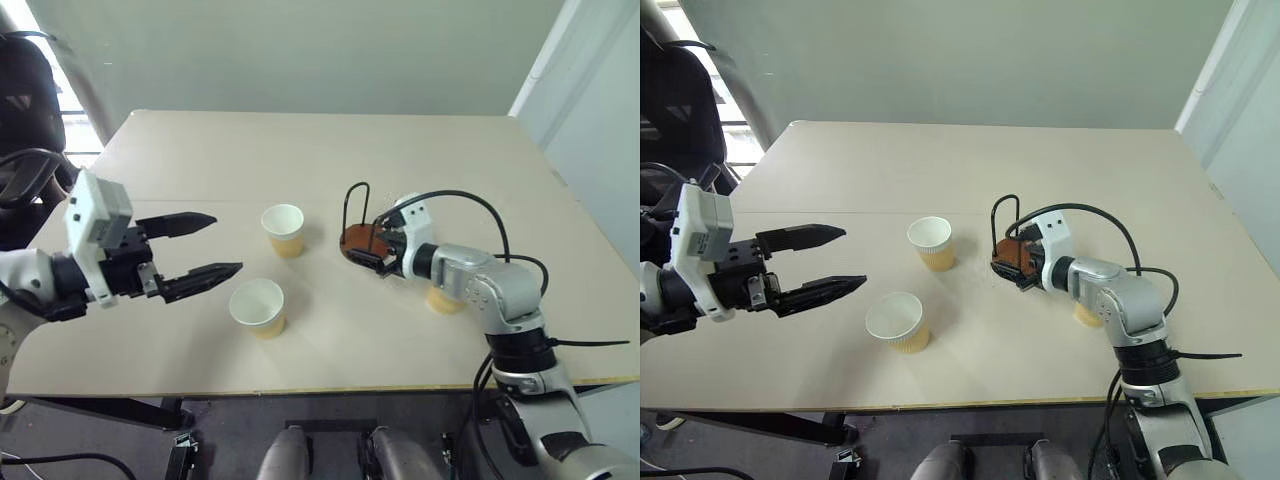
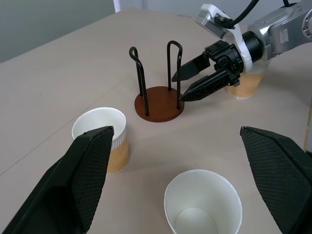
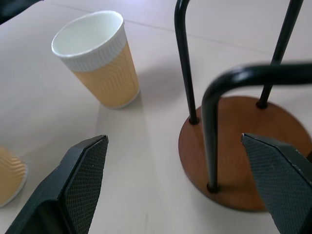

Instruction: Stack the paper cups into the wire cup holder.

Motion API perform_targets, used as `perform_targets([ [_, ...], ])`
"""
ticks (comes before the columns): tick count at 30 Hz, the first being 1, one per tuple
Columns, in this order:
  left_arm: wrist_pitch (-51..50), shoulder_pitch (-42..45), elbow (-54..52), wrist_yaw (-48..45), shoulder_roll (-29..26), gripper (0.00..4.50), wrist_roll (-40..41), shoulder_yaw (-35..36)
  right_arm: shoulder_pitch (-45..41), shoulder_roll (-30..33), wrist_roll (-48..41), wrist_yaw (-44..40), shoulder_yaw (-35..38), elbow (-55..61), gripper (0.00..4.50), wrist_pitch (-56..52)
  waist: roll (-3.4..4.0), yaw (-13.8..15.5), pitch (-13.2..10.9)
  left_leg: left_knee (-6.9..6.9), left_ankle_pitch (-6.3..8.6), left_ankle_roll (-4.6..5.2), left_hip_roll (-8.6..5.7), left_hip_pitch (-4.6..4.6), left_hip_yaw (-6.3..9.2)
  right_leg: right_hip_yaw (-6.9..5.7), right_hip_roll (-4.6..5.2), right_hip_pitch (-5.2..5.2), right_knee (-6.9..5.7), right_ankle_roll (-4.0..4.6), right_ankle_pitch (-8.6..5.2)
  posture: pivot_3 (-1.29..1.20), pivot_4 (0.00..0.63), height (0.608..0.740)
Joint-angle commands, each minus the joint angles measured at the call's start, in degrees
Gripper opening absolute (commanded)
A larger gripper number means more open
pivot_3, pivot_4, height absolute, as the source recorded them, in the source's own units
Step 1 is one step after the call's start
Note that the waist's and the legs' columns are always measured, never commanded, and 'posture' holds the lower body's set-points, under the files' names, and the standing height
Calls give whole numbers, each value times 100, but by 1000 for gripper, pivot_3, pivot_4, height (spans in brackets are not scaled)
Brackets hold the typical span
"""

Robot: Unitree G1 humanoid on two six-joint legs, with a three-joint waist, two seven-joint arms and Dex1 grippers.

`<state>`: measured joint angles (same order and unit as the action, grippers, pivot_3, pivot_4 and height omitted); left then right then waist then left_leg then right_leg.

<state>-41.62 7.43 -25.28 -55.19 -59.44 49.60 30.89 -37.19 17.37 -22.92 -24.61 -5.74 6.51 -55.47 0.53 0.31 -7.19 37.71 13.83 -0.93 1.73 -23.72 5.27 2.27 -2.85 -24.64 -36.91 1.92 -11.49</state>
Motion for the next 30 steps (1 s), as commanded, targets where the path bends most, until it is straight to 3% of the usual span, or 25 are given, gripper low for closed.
perform_targets([
  [1, 17, 29, -125, 20, -68, 4500, 41, 171, -133, -92, 114, 106, 79, 54, 3872, 255, 0, -2, 0, 0, 1, -1, 0, 0, 0, 0, 0, -1, 0, 0, 0, 0, 150, 740],
  [12, 95, 198, 22, -89, -100, 4500, -23, -41, -9, -93, 265, 61, 11, 129, 19, 354, -3, -3, 3, -4, 3, -5, 0, 0, 1, 0, 0, -4, -1, 2, 1, 0, 150, 740],
  [15, 87, 278, 60, -113, -113, 4500, -28, -87, 112, 51, 228, -162, -36, 240, 19, 385, -8, -5, 6, -4, 4, -7, 1, 3, 1, 0, 0, -2, -2, 3, 1, 0, 150, 740],
  [26, 20, 529, 270, -206, -232, 4500, 0, -253, 1137, 2544, -1362, -4055, -62, 2023, 19, 913, -16, 25, 9, 2, 11, -21, 1, -12, -5, -1, -1, 4, 9, -9, -6, 0, 150, 740],
  [30, 40, 696, 368, -271, -259, 4500, -43, -415, 1252, 2672, -1255, -4540, -355, 2031, 19, 1364, -18, -6, 7, 5, 7, -21, 1, 8, -6, 0, -5, 22, 9, 0, -22, 0, 150, 740],
])
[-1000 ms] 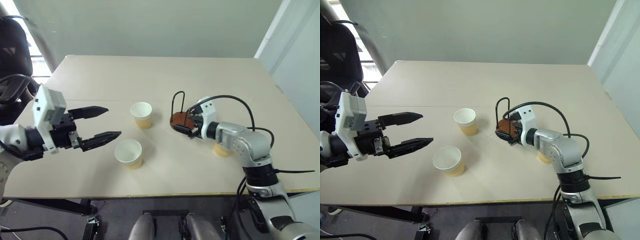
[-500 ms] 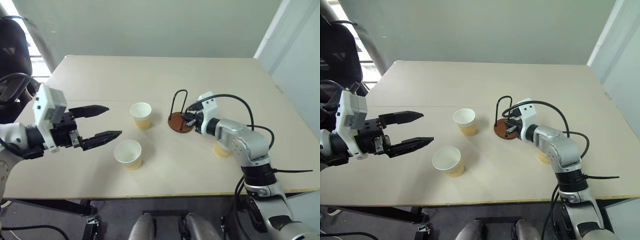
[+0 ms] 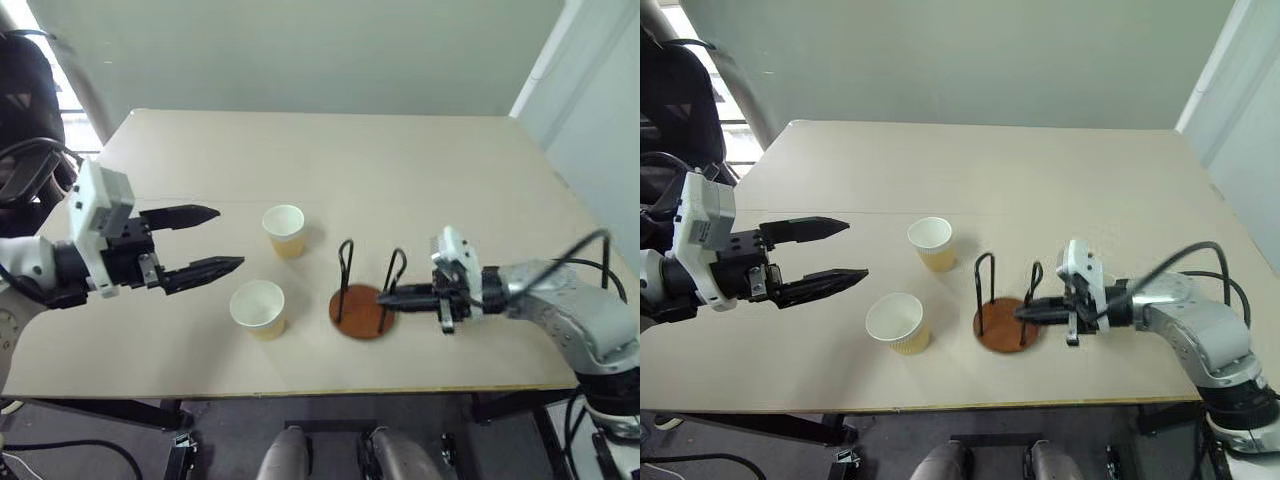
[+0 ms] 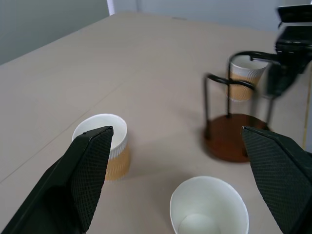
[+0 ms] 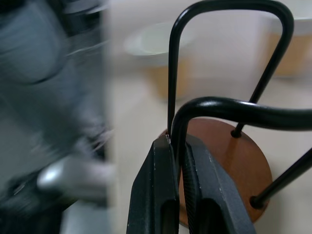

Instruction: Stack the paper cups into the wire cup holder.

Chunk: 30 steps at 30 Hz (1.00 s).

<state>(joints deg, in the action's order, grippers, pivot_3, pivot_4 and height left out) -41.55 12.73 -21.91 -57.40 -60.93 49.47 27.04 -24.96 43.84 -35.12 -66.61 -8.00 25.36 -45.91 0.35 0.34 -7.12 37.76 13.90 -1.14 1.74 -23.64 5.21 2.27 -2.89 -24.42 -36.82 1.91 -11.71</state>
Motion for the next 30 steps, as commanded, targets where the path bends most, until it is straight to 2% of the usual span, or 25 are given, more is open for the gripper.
perform_targets([
  [1, 35, 210, 47, -55, -110, 4500, -34, -67, 66, -15, 112, -390, -235, 84, 19, 629, 0, -15, -1, 2, -3, 4, 0, 6, 0, 2, -1, 7, 0, 1, -3, 0, 150, 740],
  [5, 23, 303, 41, -62, -102, 4500, -17, -155, 138, -216, 705, -362, -562, -211, 19, 1466, 0, -16, -3, 5, -14, 19, 0, 22, 1, 6, -1, 25, -2, 14, -10, 0, 150, 740],
  [11, 24, 355, 44, -71, -76, 4500, -7, -206, 28, -343, 977, -546, -666, -622, 19, 2014, -1, -14, -3, 19, -16, 24, 0, 20, -1, 14, -1, 29, -1, 15, -6, 0, 150, 740],
  [23, 115, 504, 121, -100, 8, 4500, -131, -405, -23, -286, 1289, -678, -895, -683, 19, 2168, -2, -11, -4, 15, -13, 21, 0, 20, -3, 17, -1, 27, 0, 16, -7, 0, 150, 740],
  [26, 126, 563, 146, -107, 24, 4500, -157, -454, -48, -273, 1343, -701, -929, -715, 717, 2137, -3, -11, -5, 16, -13, 22, 0, 20, -3, 17, -1, 27, 0, 16, -7, 0, 150, 740],
  [30, 144, 627, 167, -113, 56, 4500, -180, -503, -114, -275, 1415, -697, -926, -742, 2152, 2140, -3, -11, -5, 16, -13, 22, 0, 20, -3, 17, -1, 28, 0, 17, -7, 0, 150, 740],
])
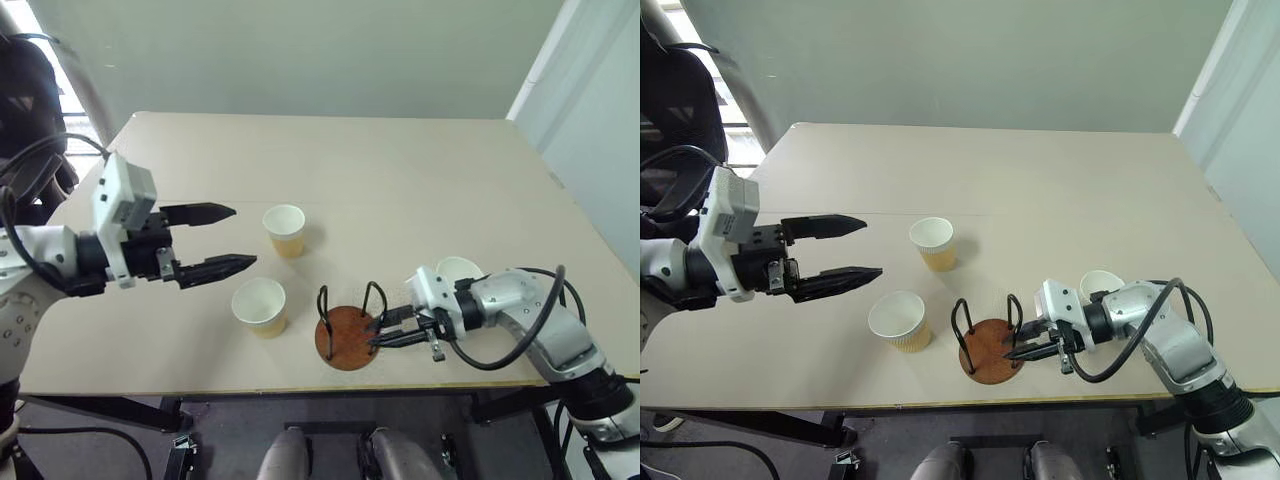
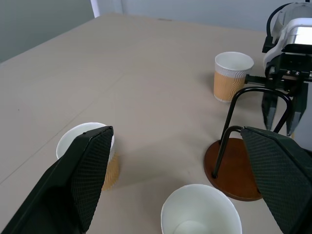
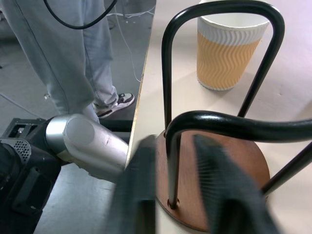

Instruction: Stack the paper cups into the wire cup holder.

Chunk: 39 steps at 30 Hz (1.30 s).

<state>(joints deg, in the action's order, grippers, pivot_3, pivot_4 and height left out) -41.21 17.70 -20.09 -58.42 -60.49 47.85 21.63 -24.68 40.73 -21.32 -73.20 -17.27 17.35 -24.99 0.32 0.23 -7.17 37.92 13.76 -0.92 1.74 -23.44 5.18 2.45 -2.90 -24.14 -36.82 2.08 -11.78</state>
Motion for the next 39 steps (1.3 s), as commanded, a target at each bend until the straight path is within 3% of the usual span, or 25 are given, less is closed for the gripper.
perform_targets([
  [1, 112, 140, -15, -16, 19, 4500, -24, 29, -165, 51, 50, -47, 6, 72, 2535, 28, 0, 0, 0, 0, 0, 0, 0, 0, 0, 0, 0, 0, 0, 0, 0, 0, 150, 740],
  [6, 110, 192, 2, -86, 29, 4500, -41, 19, -279, 406, 13, -261, 99, 271, 4359, -181, 0, 3, 0, 0, 0, 0, 0, -1, 0, 0, 0, 0, 1, 0, 0, 0, 150, 740],
  [7, 123, 221, 29, -139, 12, 4500, -46, 9, -292, 588, 73, -307, 141, 344, 4473, -199, 0, 8, -1, -1, 0, 0, 0, -2, 0, 0, 0, 0, 2, 0, 0, 0, 150, 740],
  [12, 110, 416, 163, -430, -149, 4500, 5, 70, -271, 1549, 10, -489, 627, 818, 4473, -357, -5, 18, -5, -2, 2, -1, 0, -6, -1, 1, 0, 0, 5, -1, -2, 0, 150, 740],
  [18, 123, 576, 262, -1020, -617, 4500, -8, 32, -394, 2780, -205, -456, 2086, 801, 4473, -639, -6, 21, -8, -9, 2, -1, -4, -9, -6, 18, 0, -3, 8, -13, -9, 0, 150, 740],
  [22, 296, 285, -407, -1465, -811, 4500, -224, -555, -170, 3239, 284, -359, 2108, 622, 4473, -361, -7, 21, -7, -15, 11, 6, -11, -5, -17, 57, -9, -2, 11, -36, -23, 0, 150, 740],
  [28, 208, 383, -641, -1613, -846, 4500, -15, -536, 97, 3096, 460, -341, 1727, 680, 4473, -109, -10, 18, -14, -3, 41, 28, -8, -1, -59, 89, -9, -6, 4, -97, -12, 0, 150, 740],
  [39, -168, -32, -949, -1401, -883, 4500, 352, 136, -263, 2506, 1419, -274, 666, -47, 4473, 525, -9, 3, -15, 7, 57, 50, -1, 14, -78, 99, -8, -3, -2, -108, -4, 0, 150, 740],
])
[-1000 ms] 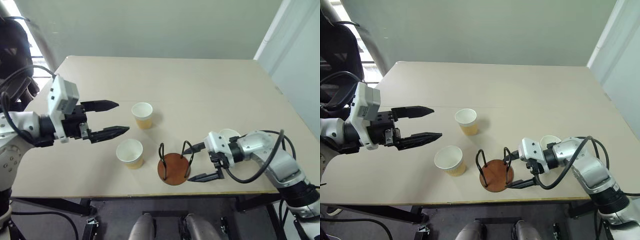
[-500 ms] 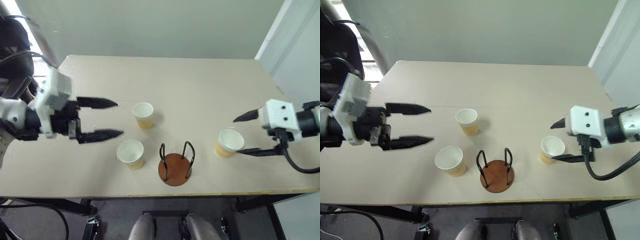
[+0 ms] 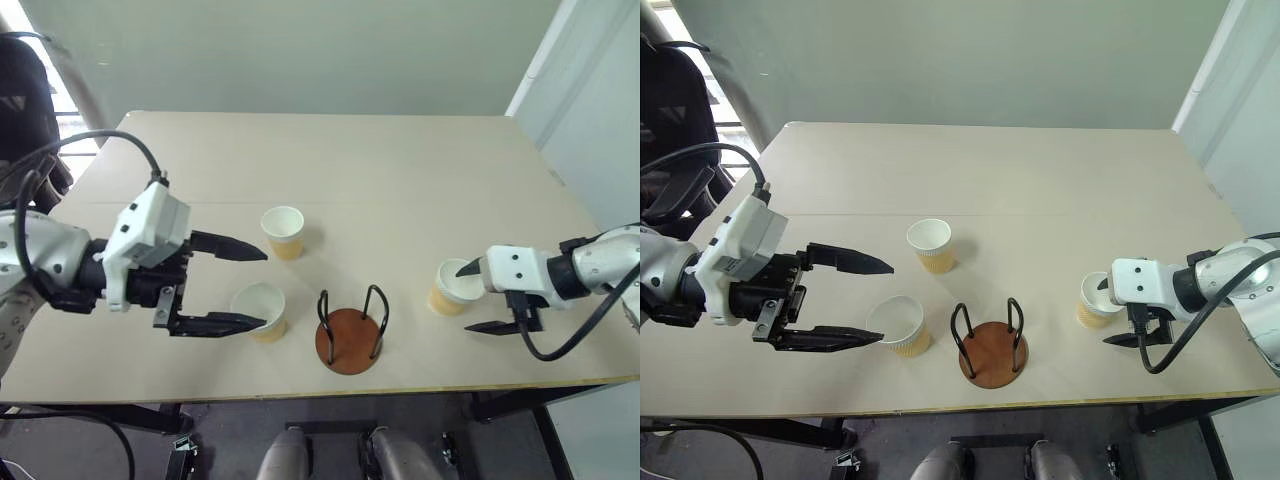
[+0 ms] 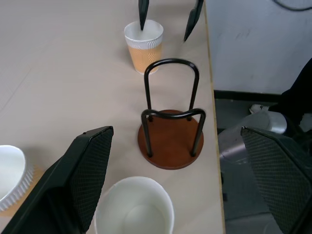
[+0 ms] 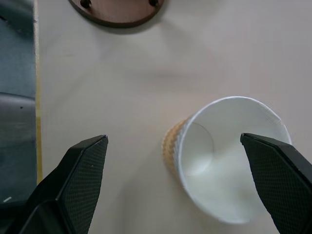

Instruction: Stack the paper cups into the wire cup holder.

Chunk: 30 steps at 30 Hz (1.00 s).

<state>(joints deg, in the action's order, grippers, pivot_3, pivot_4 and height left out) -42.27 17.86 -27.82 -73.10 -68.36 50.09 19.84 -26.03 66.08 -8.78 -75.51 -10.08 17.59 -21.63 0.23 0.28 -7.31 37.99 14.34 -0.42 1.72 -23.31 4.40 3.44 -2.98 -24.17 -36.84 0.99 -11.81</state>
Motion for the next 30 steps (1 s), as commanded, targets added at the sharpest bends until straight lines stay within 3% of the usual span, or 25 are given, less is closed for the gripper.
perform_targets([
  [1, -86, -80, -204, 84, -99, 4500, 146, 369, -137, -57, 235, -49, -110, -138, 4473, 249, 0, -3, 0, 0, 0, 0, 0, 2, 0, 0, 0, 1, 0, 0, 0, 0, 150, 740],
  [2, -100, -104, -224, 99, -101, 4500, 163, 405, -142, -78, 286, -56, -141, -184, 4473, 292, 0, 2, 0, 0, 0, 0, 0, 5, 0, 0, 0, 5, 0, 0, 0, 0, 150, 740],
  [5, -163, -182, -295, 175, -115, 4500, 231, 556, -162, -146, 493, -47, -262, -397, 3891, 461, 0, 7, 0, 2, 1, 1, 0, 11, -1, 0, 0, 13, 0, 1, 0, 0, 150, 740],
  [16, -198, -302, -266, 267, -126, 4500, 298, 764, -374, -344, 743, -201, -375, -611, 17, 590, 0, 2, 0, 4, 1, 2, 2, 20, -7, 0, 1, 14, -4, 12, 1, 0, 150, 740],
  [20, -185, -398, -123, 249, -125, 4500, 200, 839, -548, -276, 639, -383, -257, -762, 17, 646, 0, -1, 0, 4, 2, 2, 2, 20, -8, 1, 1, 14, -4, 14, 0, 0, 150, 740],
  [24, -122, -487, 81, 132, -195, 4500, 79, 971, -1112, -102, -738, -1312, 468, -549, 17, 312, 11, -7, -7, -1, 2, 1, 2, 19, -11, 2, 1, 10, -5, 28, -8, 0, 150, 740],
  [26, -100, -506, 107, 110, -200, 4500, 66, 968, -1784, -188, -1431, -1563, 773, -617, 17, -33, 13, -11, -8, -4, 2, 0, 2, 14, -19, 7, 0, 2, -5, 55, -24, 0, 150, 740],
  [30, -75, -578, 150, 4, -200, 4500, 57, 953, -3089, -779, -2612, -1339, 1084, -646, 17, -968, 7, -45, -4, -10, 1, 0, 3, 24, -22, 9, -1, 2, -6, 72, -36, 0, 150, 740],
])
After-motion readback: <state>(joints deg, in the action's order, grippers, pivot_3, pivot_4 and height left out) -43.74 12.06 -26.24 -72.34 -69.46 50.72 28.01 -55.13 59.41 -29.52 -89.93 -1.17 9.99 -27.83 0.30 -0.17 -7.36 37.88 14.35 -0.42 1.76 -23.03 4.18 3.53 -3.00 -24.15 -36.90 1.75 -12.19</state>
